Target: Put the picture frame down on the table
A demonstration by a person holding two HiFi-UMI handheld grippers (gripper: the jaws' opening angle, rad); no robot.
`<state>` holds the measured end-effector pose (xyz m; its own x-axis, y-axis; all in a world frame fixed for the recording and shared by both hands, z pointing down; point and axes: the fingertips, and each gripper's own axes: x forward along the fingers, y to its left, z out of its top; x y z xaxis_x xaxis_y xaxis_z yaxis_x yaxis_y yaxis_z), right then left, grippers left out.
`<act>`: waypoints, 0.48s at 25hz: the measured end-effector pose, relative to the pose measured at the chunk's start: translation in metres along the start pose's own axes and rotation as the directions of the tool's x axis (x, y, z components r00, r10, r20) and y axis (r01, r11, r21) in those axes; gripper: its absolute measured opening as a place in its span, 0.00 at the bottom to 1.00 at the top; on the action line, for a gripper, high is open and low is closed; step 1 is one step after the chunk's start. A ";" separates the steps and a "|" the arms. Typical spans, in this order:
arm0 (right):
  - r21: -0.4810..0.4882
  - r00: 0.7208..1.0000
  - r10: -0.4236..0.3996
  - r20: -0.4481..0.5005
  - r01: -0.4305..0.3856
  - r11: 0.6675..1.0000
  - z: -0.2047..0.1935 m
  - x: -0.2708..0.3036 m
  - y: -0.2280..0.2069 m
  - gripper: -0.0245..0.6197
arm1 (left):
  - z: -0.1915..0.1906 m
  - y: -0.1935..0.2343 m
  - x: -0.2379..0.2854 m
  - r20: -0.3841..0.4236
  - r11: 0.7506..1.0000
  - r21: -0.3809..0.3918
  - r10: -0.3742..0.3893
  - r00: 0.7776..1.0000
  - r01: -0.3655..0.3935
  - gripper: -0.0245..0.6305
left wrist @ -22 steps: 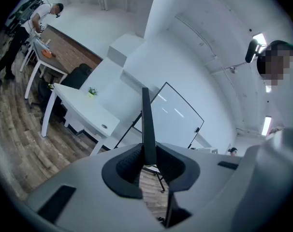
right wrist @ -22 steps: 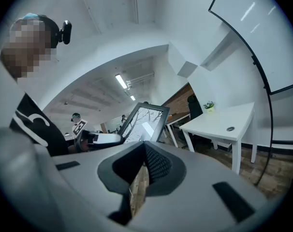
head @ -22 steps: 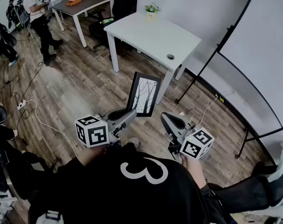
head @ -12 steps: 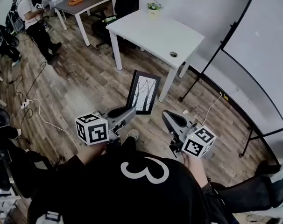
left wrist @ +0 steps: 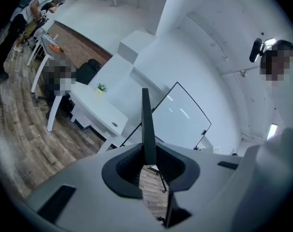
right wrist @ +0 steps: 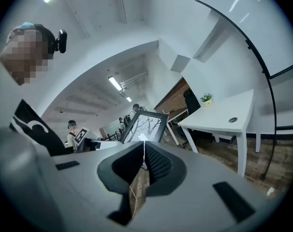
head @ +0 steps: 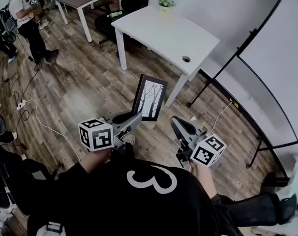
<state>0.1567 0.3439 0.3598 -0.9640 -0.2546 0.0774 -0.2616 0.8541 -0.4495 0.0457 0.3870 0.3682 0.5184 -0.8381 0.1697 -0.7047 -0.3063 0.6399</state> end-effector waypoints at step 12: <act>0.066 0.996 -0.058 -0.075 0.063 0.996 0.020 0.129 -0.064 0.07 | 0.090 0.115 0.026 -0.007 0.996 -0.087 -0.027 1.000 0.026 0.16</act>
<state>0.0505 0.2474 0.3813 -0.9481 -0.2687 0.1697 -0.3178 0.8047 -0.5015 -0.0653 0.2892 0.3792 0.5402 -0.8267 0.1577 -0.6463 -0.2875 0.7068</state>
